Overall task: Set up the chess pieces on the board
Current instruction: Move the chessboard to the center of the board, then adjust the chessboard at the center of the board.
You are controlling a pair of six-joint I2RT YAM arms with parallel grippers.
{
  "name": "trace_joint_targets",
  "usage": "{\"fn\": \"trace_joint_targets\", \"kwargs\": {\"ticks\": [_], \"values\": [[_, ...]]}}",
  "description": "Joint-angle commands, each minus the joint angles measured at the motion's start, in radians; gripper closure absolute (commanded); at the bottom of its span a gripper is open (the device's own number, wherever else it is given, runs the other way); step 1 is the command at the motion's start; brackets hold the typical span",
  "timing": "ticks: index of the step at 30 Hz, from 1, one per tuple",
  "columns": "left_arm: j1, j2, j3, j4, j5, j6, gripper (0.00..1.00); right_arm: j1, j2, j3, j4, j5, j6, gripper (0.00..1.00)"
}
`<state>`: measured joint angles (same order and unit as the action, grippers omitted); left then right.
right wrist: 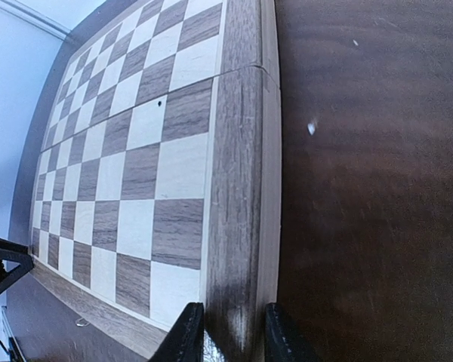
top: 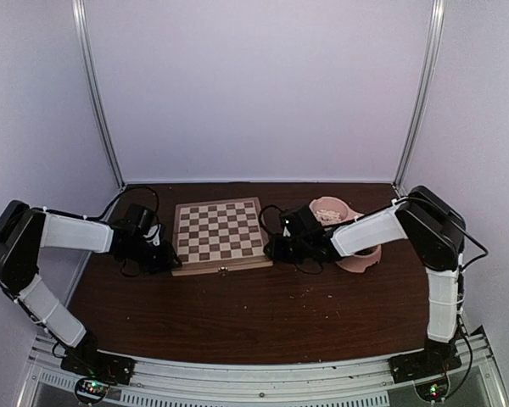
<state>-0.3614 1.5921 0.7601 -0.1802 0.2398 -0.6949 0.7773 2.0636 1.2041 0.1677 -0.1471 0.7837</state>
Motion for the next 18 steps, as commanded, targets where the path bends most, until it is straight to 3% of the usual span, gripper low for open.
{"fn": "trace_joint_targets", "kwargs": {"ticks": [1, 3, 7, 10, 14, 18], "values": [[-0.152, -0.134, -0.094, -0.064, 0.028, -0.081, 0.62, 0.082, -0.152, -0.174, 0.026, -0.064, -0.014, 0.71], [-0.197, -0.225, -0.148, -0.082, 0.009, -0.125, 0.62, 0.103, -0.228, -0.273, 0.004, -0.034, -0.017, 0.7], [-0.219, -0.441, -0.286, -0.134, -0.002, -0.202, 0.57, 0.12, -0.394, -0.413, -0.095, 0.064, -0.021, 0.55], [-0.218, -0.539, -0.289, -0.237, -0.065, -0.181, 0.51, 0.116, -0.479, -0.448, -0.151, 0.112, -0.036, 0.47], [-0.207, -0.572, -0.213, -0.334, -0.116, -0.121, 0.44, 0.11, -0.516, -0.4, -0.218, 0.13, -0.072, 0.39], [-0.16, -0.527, -0.157, -0.338, -0.077, -0.075, 0.43, 0.091, -0.483, -0.324, -0.251, 0.132, -0.11, 0.39]]}}
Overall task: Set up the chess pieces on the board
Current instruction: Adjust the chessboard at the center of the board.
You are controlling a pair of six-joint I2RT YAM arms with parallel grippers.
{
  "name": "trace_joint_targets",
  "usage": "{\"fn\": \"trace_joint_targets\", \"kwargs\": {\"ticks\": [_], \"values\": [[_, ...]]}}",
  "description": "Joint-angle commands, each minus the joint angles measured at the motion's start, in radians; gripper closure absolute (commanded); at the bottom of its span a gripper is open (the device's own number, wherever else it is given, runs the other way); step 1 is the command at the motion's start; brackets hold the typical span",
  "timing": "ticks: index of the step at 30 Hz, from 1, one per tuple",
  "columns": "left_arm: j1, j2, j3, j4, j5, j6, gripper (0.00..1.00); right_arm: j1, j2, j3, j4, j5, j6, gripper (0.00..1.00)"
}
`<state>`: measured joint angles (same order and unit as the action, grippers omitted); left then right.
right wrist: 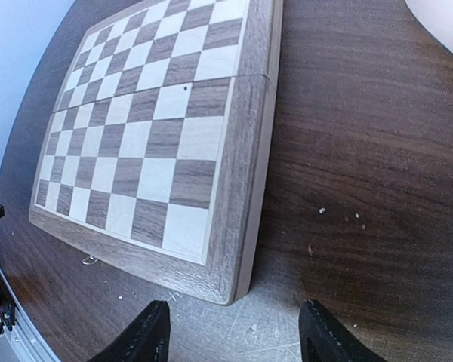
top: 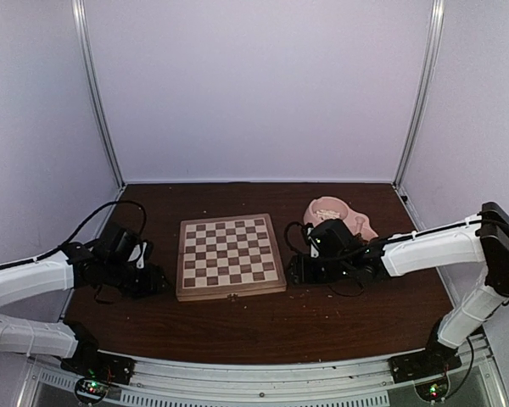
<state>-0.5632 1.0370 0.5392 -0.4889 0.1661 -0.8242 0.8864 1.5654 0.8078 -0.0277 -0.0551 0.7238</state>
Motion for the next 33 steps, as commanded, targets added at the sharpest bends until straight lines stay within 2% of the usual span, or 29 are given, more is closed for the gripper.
{"fn": "trace_joint_targets", "kwargs": {"ticks": [1, 6, 12, 14, 17, 26, 33], "values": [[0.06, 0.043, 0.072, -0.017, 0.016, 0.061, 0.44, -0.027, 0.03, 0.09, -0.059, 0.033, -0.056, 0.39], [0.114, 0.122, 0.099, 0.067, 0.078, 0.074, 0.44, -0.093, 0.127, 0.174, -0.013, -0.087, -0.055, 0.39], [0.114, 0.281, 0.12, 0.17, 0.182, 0.079, 0.43, -0.104, 0.241, 0.254, 0.01, -0.134, -0.045, 0.37], [0.113, 0.307, 0.12, 0.191, 0.211, 0.093, 0.42, -0.112, 0.261, 0.269, 0.009, -0.149, -0.037, 0.34], [0.108, 0.317, 0.116, 0.194, 0.224, 0.111, 0.4, -0.12, 0.271, 0.278, 0.019, -0.163, -0.031, 0.29], [0.097, 0.356, 0.105, 0.227, 0.233, 0.126, 0.39, -0.144, 0.323, 0.327, -0.015, -0.188, -0.038, 0.27], [0.089, 0.4, 0.114, 0.259, 0.253, 0.132, 0.39, -0.15, 0.331, 0.332, -0.027, -0.187, -0.039, 0.21]]}}
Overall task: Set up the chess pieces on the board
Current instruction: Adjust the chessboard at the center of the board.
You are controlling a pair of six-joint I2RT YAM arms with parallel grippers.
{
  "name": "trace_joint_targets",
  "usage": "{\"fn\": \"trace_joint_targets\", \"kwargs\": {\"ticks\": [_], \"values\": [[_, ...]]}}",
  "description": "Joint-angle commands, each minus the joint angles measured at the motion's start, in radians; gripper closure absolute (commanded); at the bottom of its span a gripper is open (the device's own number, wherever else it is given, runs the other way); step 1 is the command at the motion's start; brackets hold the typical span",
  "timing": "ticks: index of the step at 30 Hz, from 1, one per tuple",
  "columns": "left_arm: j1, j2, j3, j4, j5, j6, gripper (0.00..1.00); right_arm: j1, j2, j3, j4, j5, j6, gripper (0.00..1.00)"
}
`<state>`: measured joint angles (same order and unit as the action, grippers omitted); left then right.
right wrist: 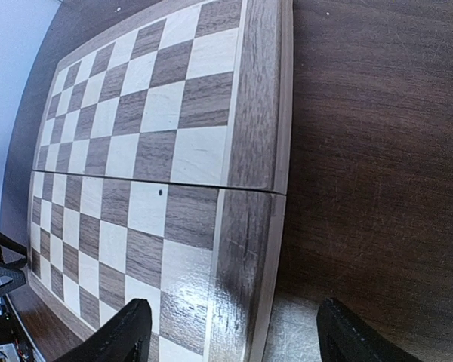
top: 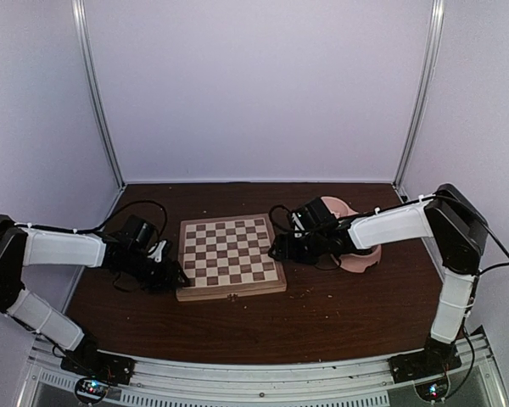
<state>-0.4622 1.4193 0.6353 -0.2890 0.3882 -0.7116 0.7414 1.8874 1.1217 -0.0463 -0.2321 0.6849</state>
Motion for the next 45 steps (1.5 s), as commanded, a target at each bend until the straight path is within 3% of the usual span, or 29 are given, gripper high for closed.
{"fn": "trace_joint_targets", "kwargs": {"ticks": [1, 10, 18, 23, 27, 33, 37, 45], "values": [[-0.017, 0.023, 0.019, 0.061, 0.035, 0.02, 0.39, -0.005, 0.013, 0.019, -0.005, -0.016, 0.002, 0.21], [-0.091, 0.072, 0.017, 0.123, 0.081, 0.019, 0.39, -0.005, 0.052, 0.038, 0.01, -0.077, 0.003, 0.2], [-0.297, 0.045, 0.022, 0.231, -0.021, -0.072, 0.4, -0.05, -0.012, -0.031, 0.002, -0.035, -0.011, 0.2], [-0.317, -0.031, 0.047, 0.07, -0.127, -0.048, 0.39, -0.104, -0.058, -0.063, -0.032, -0.033, -0.054, 0.2], [-0.261, -0.117, 0.078, -0.063, -0.176, -0.003, 0.37, -0.111, -0.075, -0.054, -0.068, -0.035, -0.098, 0.2], [-0.057, -0.166, 0.087, -0.105, -0.085, 0.055, 0.36, -0.112, -0.062, -0.035, -0.083, -0.064, -0.124, 0.24], [0.013, -0.113, 0.127, -0.095, -0.072, 0.092, 0.36, -0.11, -0.047, -0.031, -0.074, -0.108, -0.122, 0.26], [0.023, 0.075, 0.181, 0.027, 0.006, 0.068, 0.36, -0.108, -0.024, -0.006, -0.086, -0.129, -0.14, 0.27]]}}
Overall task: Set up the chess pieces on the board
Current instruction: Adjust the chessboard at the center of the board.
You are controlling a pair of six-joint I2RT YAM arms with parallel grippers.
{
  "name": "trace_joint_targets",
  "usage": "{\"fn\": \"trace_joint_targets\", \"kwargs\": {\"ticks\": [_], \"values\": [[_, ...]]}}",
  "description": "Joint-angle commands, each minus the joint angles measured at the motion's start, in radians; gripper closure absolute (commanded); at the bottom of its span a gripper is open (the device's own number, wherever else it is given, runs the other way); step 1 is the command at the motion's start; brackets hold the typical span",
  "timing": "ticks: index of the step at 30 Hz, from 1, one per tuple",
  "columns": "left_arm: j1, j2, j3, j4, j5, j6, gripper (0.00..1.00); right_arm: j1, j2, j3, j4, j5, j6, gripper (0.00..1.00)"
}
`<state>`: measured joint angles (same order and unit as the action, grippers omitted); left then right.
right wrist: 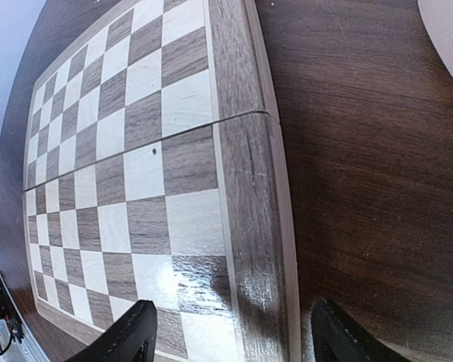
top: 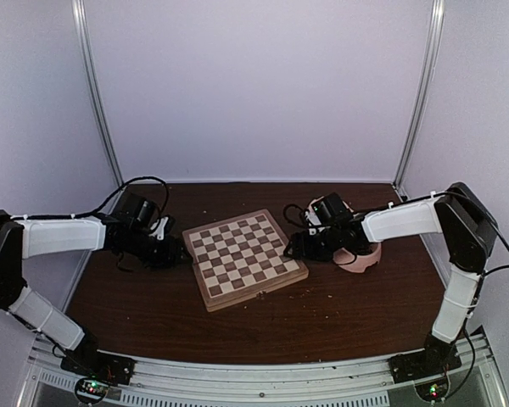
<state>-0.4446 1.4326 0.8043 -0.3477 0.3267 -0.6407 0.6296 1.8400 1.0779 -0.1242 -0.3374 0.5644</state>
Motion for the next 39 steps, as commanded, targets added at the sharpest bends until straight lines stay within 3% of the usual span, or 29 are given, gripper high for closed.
{"fn": "trace_joint_targets", "kwargs": {"ticks": [1, 8, 25, 35, 39], "values": [[0.006, 0.075, 0.006, 0.102, 0.069, -0.012, 0.36, 0.004, 0.029, 0.042, -0.009, -0.029, -0.02, 0.29], [0.003, 0.144, -0.032, 0.196, 0.099, -0.052, 0.36, 0.018, 0.054, 0.044, -0.014, -0.077, -0.027, 0.39], [-0.078, 0.219, -0.027, 0.233, 0.149, -0.065, 0.36, 0.069, -0.029, -0.043, -0.054, -0.098, -0.027, 0.42], [-0.154, 0.109, -0.101, 0.197, 0.103, -0.126, 0.36, 0.083, -0.105, -0.108, -0.066, -0.102, -0.02, 0.42], [-0.155, 0.026, -0.134, 0.139, 0.027, -0.131, 0.35, 0.079, -0.152, -0.118, -0.122, -0.009, -0.036, 0.39]]}}
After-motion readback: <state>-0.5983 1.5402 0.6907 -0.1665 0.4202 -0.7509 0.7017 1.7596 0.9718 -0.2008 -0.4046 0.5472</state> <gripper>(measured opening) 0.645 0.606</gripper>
